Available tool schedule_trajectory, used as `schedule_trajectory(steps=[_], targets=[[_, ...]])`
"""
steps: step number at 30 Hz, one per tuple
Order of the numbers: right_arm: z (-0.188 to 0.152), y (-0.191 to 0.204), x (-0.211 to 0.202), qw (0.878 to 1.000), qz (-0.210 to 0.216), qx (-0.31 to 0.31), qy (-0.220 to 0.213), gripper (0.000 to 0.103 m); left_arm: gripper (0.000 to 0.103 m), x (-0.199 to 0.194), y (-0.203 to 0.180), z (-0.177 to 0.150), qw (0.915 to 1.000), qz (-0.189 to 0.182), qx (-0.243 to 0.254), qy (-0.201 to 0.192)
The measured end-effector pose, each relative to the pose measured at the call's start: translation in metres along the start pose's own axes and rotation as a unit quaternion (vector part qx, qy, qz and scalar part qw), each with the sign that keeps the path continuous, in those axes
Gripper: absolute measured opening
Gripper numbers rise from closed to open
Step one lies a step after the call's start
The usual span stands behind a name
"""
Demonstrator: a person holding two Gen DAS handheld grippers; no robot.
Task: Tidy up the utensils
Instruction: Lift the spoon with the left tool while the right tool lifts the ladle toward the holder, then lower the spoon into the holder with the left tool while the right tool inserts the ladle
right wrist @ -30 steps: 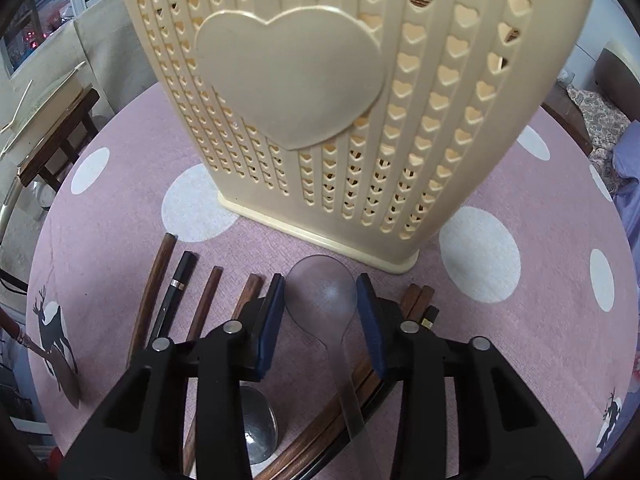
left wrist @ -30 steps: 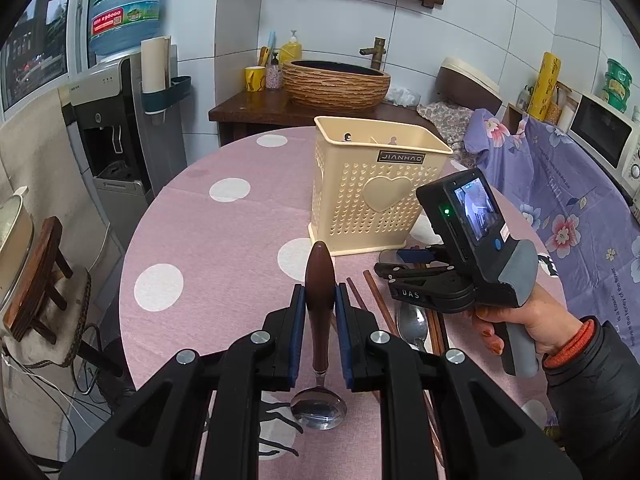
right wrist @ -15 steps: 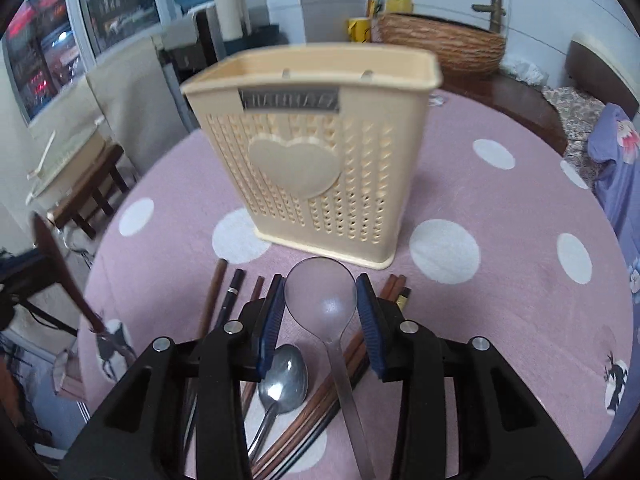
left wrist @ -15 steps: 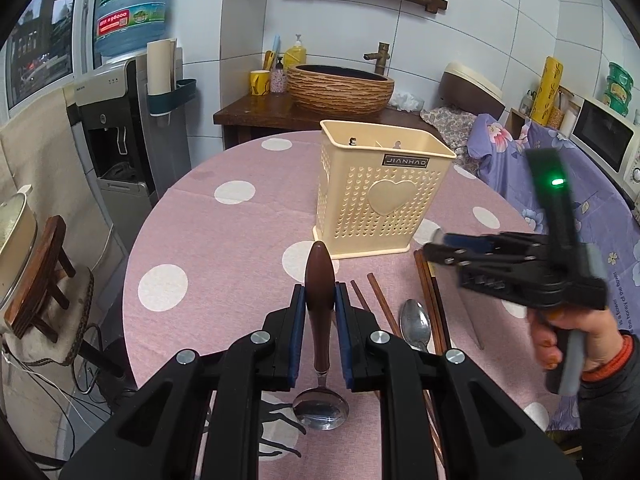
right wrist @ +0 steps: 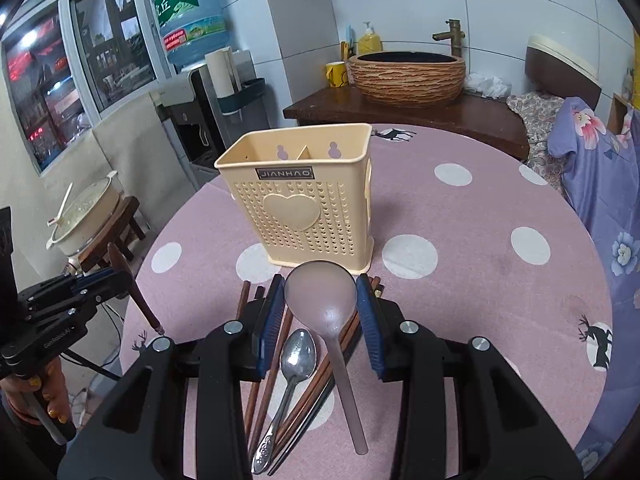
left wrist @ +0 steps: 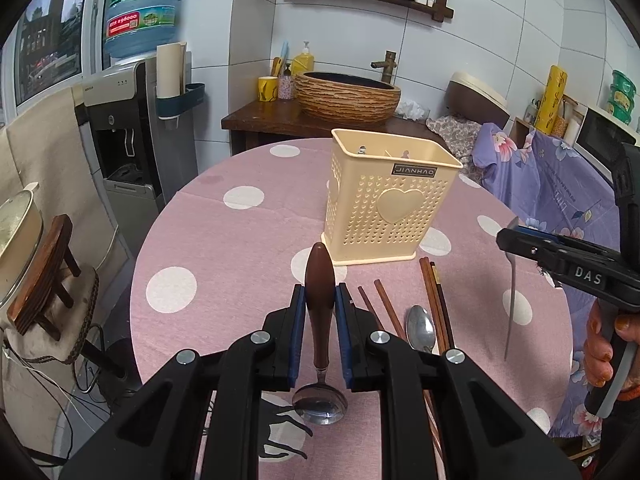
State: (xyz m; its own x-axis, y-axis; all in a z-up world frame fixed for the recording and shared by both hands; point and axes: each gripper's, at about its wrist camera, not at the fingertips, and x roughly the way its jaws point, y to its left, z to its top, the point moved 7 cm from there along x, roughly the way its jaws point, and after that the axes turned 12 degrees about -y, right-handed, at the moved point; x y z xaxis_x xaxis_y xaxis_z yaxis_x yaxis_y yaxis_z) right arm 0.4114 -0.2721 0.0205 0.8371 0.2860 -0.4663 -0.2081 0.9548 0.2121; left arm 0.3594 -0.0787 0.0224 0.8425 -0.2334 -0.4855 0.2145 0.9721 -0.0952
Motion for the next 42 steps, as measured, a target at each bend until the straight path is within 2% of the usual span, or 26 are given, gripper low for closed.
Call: schedule_trajectory(steps=[11,17,23,27,31,33,36,39,42], targets=[[0.003,0.011,-0.003,1.0,0.009,0.014,-0.02,0.037,0.016,-0.008,0.005,0.02,0.9996,-0.001,-0.008,-0.026],[0.024,0.018,-0.008,0.998,0.023,0.031,-0.039,0.037,0.016,-0.011,0.0,0.051,0.9991,-0.023,-0.018,-0.032],[0.087,0.027,-0.014,0.995,0.021,0.039,-0.087,0.037,0.016,-0.026,-0.015,0.12,0.9959,-0.058,-0.032,-0.061],[0.149,0.029,-0.015,0.989,0.003,0.048,-0.142,0.037,0.016,-0.025,-0.029,0.176,0.9934,-0.049,-0.022,-0.101],[0.198,0.026,-0.002,0.98,-0.018,0.049,-0.191,0.037,0.016,0.001,-0.041,0.209,0.9931,-0.039,-0.024,-0.108],[0.211,0.023,0.011,0.977,-0.025,0.047,-0.204,0.037,0.016,0.018,-0.045,0.215,0.9934,-0.026,-0.019,-0.11],[0.21,0.017,0.032,0.977,-0.028,0.05,-0.205,0.037,0.016,0.041,-0.048,0.21,0.9942,-0.017,-0.016,-0.105],[0.194,0.011,0.051,0.977,-0.04,0.038,-0.206,0.037,0.016,0.058,-0.046,0.193,0.9958,-0.026,-0.022,-0.085],[0.171,0.001,0.067,0.979,-0.044,0.04,-0.196,0.037,0.016,0.072,-0.044,0.176,0.9968,-0.018,-0.015,-0.076]])
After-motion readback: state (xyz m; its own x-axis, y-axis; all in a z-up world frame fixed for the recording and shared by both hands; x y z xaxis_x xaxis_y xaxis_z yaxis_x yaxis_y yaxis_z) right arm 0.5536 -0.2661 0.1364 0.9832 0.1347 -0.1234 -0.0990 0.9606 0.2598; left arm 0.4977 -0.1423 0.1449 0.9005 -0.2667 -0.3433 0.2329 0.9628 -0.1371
